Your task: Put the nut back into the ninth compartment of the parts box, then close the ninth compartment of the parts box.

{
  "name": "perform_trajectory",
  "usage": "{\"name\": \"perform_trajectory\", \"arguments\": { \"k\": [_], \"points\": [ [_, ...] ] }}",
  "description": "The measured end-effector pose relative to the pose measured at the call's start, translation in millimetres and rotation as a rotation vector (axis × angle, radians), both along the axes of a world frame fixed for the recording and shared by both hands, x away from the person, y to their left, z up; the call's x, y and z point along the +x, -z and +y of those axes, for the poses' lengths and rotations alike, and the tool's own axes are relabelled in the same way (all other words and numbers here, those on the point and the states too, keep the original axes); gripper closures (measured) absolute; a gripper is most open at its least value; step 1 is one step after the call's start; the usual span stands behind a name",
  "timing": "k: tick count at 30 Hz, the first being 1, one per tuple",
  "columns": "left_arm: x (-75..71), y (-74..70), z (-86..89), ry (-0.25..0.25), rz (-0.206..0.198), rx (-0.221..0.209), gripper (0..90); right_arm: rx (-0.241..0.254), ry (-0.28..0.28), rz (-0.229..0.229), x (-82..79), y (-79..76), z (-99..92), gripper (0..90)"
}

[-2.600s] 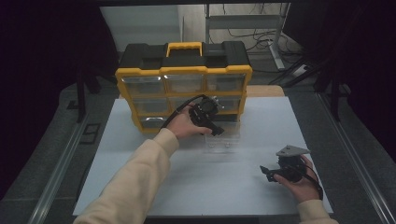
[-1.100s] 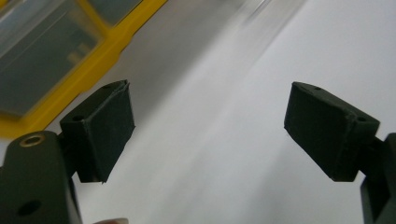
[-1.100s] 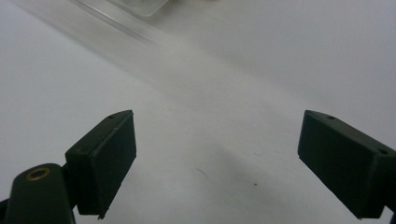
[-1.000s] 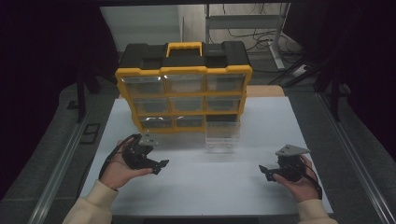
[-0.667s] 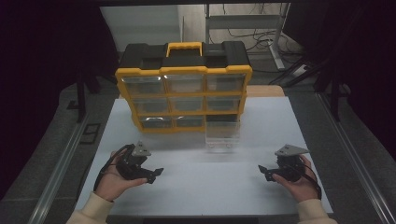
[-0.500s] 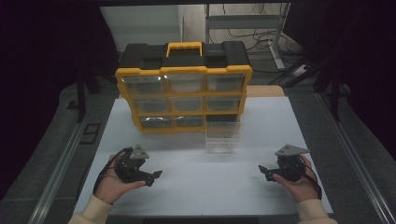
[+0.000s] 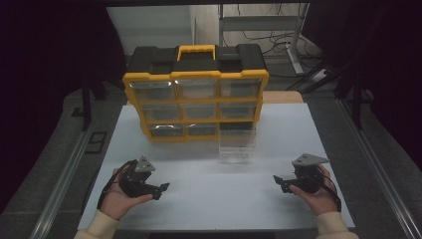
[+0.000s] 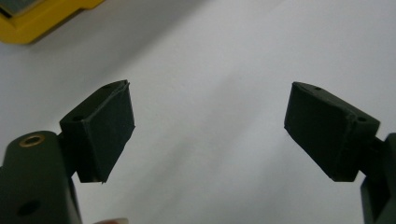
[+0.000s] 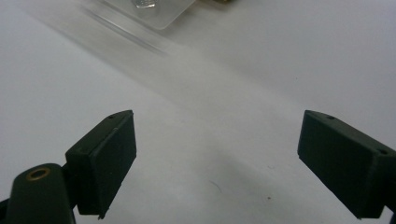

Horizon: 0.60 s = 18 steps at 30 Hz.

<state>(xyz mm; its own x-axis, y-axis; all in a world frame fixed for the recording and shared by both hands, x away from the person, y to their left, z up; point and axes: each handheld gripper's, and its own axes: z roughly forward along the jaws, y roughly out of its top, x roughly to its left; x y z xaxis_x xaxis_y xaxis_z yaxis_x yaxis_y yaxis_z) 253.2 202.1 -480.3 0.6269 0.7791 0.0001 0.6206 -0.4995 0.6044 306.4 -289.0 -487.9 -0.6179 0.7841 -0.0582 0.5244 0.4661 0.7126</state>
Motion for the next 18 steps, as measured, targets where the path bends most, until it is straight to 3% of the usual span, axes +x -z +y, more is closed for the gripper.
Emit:
{"name": "perform_trajectory", "arguments": {
  "k": [11,18],
  "points": [
    [-2.2,-1.0,5.2,-0.021,-0.013,-0.012,15.7,0.02,-0.011,0.005,-2.6,-1.6,5.2,13.3],
    [0.2,2.4,6.2,-0.018,-0.006,-0.013,15.3,0.067,-0.015,0.021,-5.4,-4.5,15.2,17.2]
  ]
}}
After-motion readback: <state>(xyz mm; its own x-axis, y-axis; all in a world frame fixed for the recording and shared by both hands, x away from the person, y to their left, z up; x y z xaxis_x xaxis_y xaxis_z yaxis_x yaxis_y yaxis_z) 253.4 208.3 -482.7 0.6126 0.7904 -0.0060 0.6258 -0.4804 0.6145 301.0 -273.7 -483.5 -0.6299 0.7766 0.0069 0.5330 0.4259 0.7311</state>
